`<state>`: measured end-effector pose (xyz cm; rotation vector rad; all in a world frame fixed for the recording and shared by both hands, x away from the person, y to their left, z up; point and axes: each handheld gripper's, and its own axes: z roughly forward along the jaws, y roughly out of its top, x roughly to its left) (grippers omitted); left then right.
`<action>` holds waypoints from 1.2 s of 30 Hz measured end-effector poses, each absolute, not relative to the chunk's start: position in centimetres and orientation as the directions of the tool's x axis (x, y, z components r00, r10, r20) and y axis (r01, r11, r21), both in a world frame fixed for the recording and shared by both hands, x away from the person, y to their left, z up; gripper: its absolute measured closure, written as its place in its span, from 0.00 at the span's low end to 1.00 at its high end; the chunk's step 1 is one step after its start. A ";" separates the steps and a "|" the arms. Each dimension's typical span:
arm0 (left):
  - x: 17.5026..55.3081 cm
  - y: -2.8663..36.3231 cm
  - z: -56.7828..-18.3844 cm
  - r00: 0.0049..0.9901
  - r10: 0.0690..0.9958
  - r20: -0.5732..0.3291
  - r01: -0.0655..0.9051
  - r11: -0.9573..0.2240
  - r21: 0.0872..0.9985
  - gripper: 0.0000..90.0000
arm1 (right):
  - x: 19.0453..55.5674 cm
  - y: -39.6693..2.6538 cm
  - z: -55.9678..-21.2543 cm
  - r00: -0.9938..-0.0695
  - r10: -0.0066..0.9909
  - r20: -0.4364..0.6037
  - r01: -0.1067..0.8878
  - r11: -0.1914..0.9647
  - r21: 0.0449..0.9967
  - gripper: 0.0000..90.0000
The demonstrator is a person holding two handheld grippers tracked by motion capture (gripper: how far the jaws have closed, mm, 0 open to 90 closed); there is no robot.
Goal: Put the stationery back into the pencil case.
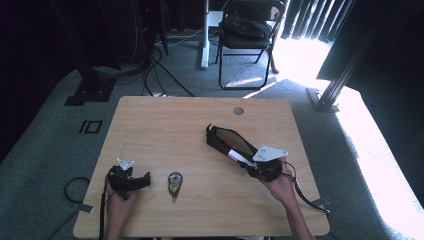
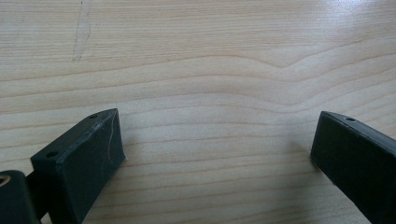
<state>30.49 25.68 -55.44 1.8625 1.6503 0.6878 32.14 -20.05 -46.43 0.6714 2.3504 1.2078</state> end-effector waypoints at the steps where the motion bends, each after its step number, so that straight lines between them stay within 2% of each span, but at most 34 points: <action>1: 30.5 25.7 -55.4 0.114 0.993 0.016 0.710 -0.093 0.698 0.03 | 32.2 -20.1 -46.4 -0.798 0.587 -0.139 0.229 0.507 0.831 0.76; 36: 30.5 25.7 -55.4 0.115 0.993 0.016 0.711 -0.094 0.697 0.03 | 33.4 -21.6 -45.9 -0.761 0.636 -0.128 0.250 0.469 0.847 0.76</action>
